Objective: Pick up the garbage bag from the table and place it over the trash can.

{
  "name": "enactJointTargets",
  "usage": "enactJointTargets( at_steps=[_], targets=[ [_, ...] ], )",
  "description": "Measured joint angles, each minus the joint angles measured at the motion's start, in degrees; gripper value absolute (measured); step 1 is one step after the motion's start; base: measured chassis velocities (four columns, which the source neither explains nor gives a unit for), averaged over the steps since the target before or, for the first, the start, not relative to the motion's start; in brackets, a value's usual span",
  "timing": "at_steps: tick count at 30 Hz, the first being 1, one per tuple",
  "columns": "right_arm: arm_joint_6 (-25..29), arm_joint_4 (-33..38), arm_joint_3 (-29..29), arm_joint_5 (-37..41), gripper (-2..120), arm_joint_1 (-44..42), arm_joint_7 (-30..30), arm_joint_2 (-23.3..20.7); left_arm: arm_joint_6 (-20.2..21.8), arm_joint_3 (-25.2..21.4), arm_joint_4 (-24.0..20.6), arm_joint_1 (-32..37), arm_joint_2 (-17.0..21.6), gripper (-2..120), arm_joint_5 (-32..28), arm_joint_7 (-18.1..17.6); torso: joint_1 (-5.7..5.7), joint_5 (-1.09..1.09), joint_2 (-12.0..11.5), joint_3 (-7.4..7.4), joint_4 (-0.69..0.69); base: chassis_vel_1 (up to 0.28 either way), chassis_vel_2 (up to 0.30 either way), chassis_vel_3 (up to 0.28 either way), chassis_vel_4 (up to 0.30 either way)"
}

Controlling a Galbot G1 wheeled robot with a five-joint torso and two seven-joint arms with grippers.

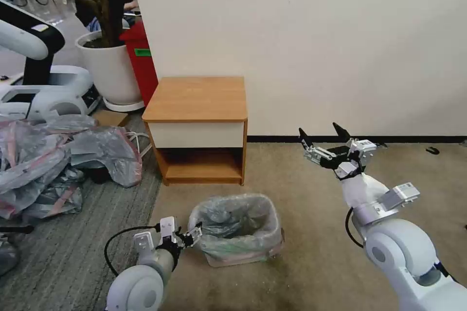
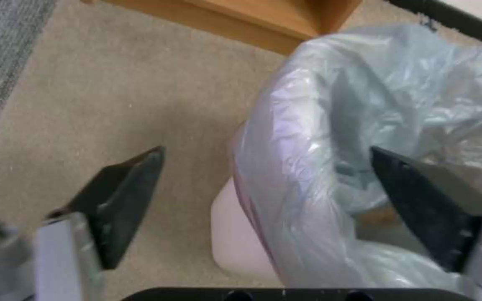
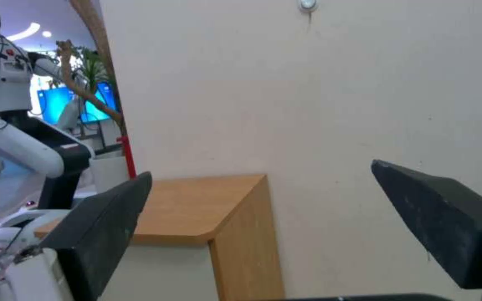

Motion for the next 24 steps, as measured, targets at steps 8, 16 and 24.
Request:
enactJointTargets(
  at_steps=[8,16,24],
  targets=[
    [-0.21,0.61,0.87,0.10,100,-0.58,0.02,0.35,-0.52,-0.76,-0.83,0.54,0.23,100,-0.04,2.02,0.00,0.00,-0.01,0.00,0.00,0.000,0.000,0.000,0.000],
    [1.56,1.96,5.22,0.65,100,-3.33,-1.26,0.40,-10.46,-4.09,-3.66,2.59,1.68,100,6.24,11.25,0.00,0.00,-0.01,0.00,0.00,0.000,0.000,0.000,0.000],
    [19.66,2.42,9.31,-16.51,100,-13.38,-1.91,4.96,-30.85,-10.43,-5.89,7.42,-0.48,100,25.96,18.44,0.00,0.02,-0.01,-0.01,0.01,0.000,0.000,0.000,0.000]
  ],
)
